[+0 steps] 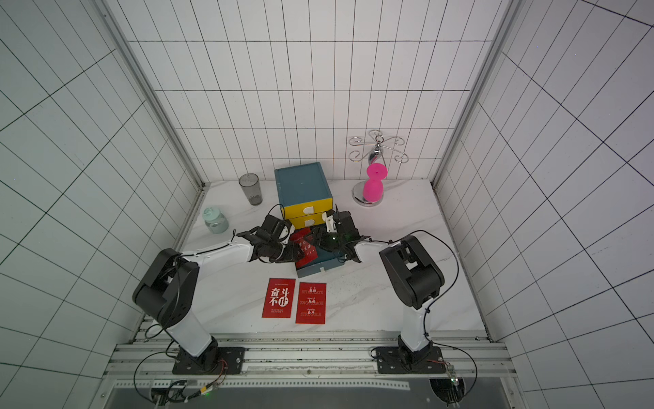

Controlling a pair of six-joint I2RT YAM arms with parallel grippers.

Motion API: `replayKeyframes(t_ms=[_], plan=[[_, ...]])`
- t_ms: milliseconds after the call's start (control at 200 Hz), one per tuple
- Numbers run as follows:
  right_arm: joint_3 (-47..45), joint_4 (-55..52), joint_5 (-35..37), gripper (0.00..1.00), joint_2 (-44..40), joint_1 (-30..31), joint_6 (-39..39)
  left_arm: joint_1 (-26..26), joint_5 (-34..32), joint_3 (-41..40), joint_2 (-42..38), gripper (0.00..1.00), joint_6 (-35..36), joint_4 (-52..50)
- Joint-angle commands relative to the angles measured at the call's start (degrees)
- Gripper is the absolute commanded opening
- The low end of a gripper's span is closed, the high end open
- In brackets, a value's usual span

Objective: Take the postcards out of the drawer
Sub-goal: Pick up the postcard from the drawer.

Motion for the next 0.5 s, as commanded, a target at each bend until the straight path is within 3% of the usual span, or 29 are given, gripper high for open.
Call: replayKeyframes(t_ms=[0, 145, 495], plan=[[-1.4, 3.0, -1.4, 0.61, 0.0, 0.2, 1.7, -0.3, 1.4, 1.8, 1.2, 0.53, 0.1, 2.1], [-1.9, 3.6, -0.5, 0.54, 0.3, 0.1, 3.6, -0.3, 1.4, 1.8, 1.3, 0.53, 0.1, 2.2], [-1.5, -2.0, 3.3, 0.27, 0.7, 0.0, 2.6, -0.3, 1.2, 1.7, 0.3, 0.53, -0.2, 2.2]])
